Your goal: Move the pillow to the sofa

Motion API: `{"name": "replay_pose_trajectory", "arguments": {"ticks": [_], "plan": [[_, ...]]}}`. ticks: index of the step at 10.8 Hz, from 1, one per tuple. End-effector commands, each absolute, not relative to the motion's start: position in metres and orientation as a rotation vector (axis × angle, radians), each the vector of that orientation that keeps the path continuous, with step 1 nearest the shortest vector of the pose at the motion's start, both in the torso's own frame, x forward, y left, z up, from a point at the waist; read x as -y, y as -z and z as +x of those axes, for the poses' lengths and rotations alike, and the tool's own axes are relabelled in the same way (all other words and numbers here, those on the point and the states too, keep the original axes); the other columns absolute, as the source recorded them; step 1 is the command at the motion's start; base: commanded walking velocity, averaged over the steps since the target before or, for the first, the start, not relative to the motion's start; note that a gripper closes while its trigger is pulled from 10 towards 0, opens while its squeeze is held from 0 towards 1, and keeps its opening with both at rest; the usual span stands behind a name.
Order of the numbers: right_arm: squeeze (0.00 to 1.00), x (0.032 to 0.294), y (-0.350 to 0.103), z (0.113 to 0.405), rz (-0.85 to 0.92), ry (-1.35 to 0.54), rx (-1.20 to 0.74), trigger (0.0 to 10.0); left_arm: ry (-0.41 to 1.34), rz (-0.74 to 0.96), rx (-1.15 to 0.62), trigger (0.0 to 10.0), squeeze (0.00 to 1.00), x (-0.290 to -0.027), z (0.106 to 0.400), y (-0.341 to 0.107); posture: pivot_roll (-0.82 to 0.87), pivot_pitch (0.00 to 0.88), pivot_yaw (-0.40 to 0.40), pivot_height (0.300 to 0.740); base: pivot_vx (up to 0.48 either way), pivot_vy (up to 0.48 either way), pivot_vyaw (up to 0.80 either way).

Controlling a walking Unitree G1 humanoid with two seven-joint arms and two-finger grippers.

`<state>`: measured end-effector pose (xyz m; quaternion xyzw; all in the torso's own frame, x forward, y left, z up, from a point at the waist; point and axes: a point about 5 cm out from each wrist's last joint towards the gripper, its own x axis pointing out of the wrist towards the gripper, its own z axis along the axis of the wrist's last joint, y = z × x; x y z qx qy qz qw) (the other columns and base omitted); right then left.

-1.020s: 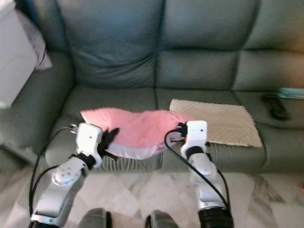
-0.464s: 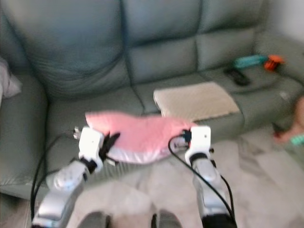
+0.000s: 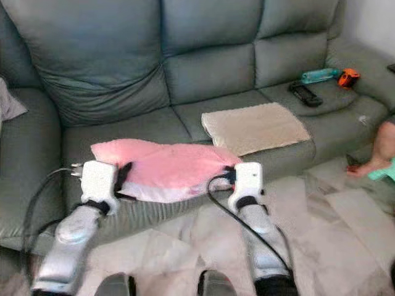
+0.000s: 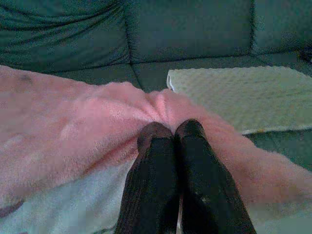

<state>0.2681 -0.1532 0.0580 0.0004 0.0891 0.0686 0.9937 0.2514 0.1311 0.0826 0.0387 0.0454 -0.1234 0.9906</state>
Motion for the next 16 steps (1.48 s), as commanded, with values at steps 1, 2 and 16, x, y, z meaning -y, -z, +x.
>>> {"name": "replay_pose_trajectory", "arguments": {"ticks": [1, 2, 16], "plan": [[0.0, 0.1497, -0.0667, 0.2717, -0.007, -0.155, -0.136, 10.0, 0.21, 0.107, -0.073, 10.0, 0.0, -0.1342, 0.2528, -0.084, 0.02, 0.099, -0.071, 0.74, 0.0, 0.0, 0.8], [0.0, 0.1496, -0.067, 0.2719, -0.004, -0.154, -0.136, 10.0, 0.185, 0.114, -0.067, 10.0, 0.0, -0.1364, 0.2543, -0.0844, 0.02, 0.1, -0.071, 0.74, 0.0, 0.0, 0.8], [0.0, 0.1428, -0.071, 0.2677, 0.031, -0.222, -0.119, 10.0, 0.185, 0.084, -0.071, 10.0, 0.0, -0.1345, 0.258, -0.0839, 0.01, 0.108, -0.075, 0.74, 0.096, 0.0, 0.46]]}}
